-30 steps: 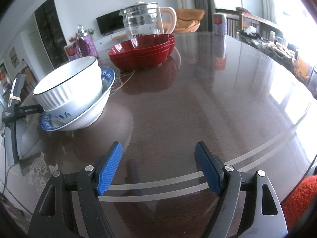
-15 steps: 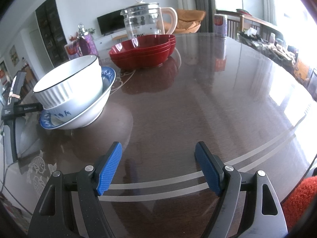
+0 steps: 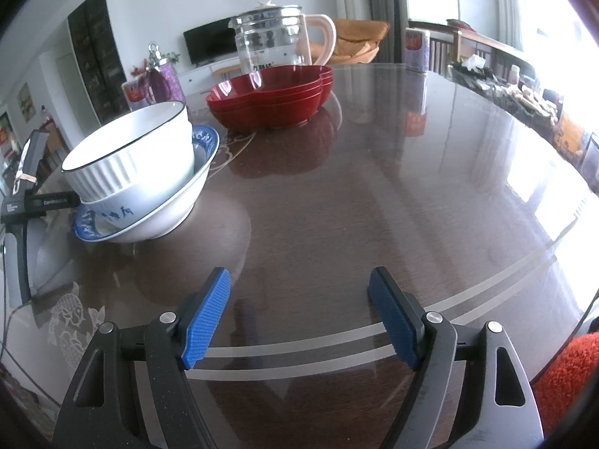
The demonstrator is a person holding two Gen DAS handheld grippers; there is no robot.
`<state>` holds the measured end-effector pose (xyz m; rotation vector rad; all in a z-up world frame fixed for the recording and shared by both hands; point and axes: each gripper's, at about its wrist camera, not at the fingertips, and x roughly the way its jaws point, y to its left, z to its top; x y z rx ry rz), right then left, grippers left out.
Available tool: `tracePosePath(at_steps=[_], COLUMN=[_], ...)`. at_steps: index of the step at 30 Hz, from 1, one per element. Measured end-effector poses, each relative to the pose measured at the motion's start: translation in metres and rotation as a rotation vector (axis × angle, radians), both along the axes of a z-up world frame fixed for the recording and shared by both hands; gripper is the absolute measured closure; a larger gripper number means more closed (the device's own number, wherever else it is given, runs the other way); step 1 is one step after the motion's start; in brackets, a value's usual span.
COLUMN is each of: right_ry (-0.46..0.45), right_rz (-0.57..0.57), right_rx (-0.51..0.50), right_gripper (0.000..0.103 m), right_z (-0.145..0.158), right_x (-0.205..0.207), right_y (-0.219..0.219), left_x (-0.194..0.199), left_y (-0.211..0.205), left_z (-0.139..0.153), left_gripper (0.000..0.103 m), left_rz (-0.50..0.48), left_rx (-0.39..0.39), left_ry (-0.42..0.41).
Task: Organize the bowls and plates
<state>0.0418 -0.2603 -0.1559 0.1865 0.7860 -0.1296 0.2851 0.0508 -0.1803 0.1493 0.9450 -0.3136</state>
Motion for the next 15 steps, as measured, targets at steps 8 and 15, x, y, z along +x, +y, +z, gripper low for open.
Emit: tracePosePath(at_steps=[8, 15], right_ry=[-0.001, -0.005], right_rz=[0.003, 0.006], right_rx=[0.002, 0.004], right_gripper=[0.023, 0.022], right_z=[-0.0004, -0.0013], right_x=[0.0001, 0.0001], right_y=[0.0007, 0.0005], left_x=[-0.0001, -0.0001], left_y=[0.0001, 0.0001], left_z=[0.0000, -0.0001], left_gripper=[0.000, 0.000], left_rz=[-0.002, -0.002], left_rx=[-0.001, -0.001], left_ry=[-0.003, -0.003])
